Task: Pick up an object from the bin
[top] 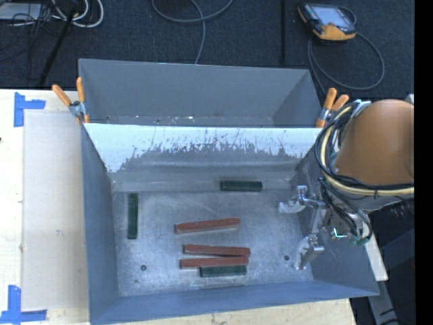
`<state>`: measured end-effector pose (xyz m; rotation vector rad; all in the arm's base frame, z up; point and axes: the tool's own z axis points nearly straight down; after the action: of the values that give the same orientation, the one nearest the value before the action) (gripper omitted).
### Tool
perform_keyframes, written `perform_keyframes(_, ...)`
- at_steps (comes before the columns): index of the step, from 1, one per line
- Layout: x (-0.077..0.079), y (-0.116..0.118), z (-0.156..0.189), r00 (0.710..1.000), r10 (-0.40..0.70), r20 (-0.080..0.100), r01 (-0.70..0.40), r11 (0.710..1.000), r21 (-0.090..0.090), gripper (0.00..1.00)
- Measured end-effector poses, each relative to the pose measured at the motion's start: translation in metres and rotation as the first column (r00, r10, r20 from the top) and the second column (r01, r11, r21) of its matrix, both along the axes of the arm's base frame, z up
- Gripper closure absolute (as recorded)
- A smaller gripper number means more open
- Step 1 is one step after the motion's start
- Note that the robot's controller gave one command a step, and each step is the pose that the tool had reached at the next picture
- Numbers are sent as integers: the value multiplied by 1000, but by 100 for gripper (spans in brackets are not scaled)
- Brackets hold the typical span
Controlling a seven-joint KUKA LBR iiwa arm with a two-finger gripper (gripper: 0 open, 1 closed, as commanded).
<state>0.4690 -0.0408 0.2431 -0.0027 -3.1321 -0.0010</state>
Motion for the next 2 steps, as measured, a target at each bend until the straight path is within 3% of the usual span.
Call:
perform_keyframes(1, 1, 0, 4, 1000, 2, 8, -2, 1000, -1, 0)
perform_keyframes(2, 3, 27, -56, 997, 76, 13, -76, 997, -1, 0)
